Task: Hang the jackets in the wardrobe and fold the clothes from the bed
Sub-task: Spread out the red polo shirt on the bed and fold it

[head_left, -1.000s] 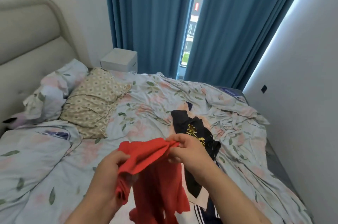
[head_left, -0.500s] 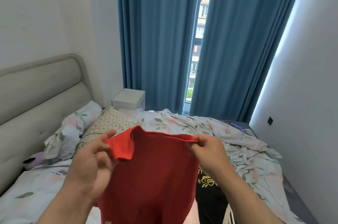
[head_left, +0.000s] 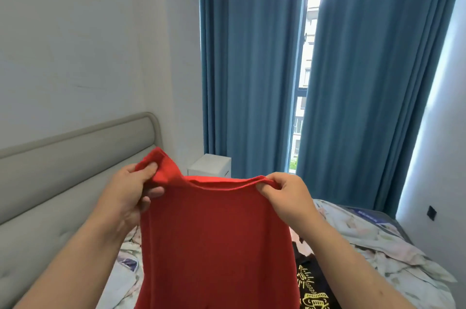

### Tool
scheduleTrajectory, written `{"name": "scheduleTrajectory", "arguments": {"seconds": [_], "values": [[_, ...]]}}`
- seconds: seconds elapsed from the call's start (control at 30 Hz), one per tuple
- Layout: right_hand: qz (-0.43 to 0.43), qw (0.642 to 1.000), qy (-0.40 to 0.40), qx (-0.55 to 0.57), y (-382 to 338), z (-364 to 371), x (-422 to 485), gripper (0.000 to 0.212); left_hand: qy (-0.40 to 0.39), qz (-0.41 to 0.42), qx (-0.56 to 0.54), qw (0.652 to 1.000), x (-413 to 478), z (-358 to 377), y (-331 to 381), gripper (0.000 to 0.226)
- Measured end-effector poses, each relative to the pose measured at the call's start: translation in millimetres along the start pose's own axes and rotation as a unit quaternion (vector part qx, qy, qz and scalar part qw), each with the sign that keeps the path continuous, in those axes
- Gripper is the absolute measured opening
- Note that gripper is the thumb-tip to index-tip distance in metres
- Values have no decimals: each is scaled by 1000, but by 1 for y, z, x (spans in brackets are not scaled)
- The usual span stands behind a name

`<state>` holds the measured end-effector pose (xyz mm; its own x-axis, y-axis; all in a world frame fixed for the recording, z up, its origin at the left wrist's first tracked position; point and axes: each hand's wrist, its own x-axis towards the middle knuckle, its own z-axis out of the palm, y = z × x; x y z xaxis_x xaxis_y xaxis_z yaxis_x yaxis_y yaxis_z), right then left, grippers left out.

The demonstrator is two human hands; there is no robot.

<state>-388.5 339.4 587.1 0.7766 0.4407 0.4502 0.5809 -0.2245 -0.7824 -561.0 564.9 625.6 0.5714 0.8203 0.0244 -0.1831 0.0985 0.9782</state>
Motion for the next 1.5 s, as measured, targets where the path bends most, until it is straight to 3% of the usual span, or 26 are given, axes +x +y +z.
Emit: {"name": "scheduleTrajectory", "arguments": {"seconds": [0.13, 0.27, 0.4, 0.47, 0.6, 0.67, 0.87, 1.13, 1.3, 1.5], "values": [[1, 998, -61, 4, 9, -18, 11, 10, 26, 20, -48, 998, 1, 3, 24, 15], [13, 979, -201, 13, 25, -32, 16, 31, 37, 39, -137, 989, -5, 12, 42, 18], [24, 925, -377, -50, 60, -32, 2, 12, 64, 45, -208, 975, -12, 8, 54, 18], [52, 911, -407, -33, 77, -28, -3, 12, 80, 49, -197, 976, -15, 2, 54, 18], [0, 932, -300, -202, 102, -11, 5, 30, 89, 52, -151, 983, -27, -9, 50, 19], [-14, 941, -251, -228, 103, -2, 8, 35, 101, 51, -150, 982, -32, -17, 48, 19], [32, 970, -210, -122, 91, 17, 9, 27, 133, 20, -142, 981, -33, -51, 43, 20], [-18, 989, -126, -75, 58, 52, 34, 26, 180, -87, -151, 968, -3, -136, 16, 24], [-25, 994, -77, -73, 49, 109, 68, 37, 196, -129, -161, 959, 43, -184, -16, 33], [18, 995, -63, -76, 51, 197, 128, 29, 203, -141, -178, 952, 118, -219, -43, 32]]}}
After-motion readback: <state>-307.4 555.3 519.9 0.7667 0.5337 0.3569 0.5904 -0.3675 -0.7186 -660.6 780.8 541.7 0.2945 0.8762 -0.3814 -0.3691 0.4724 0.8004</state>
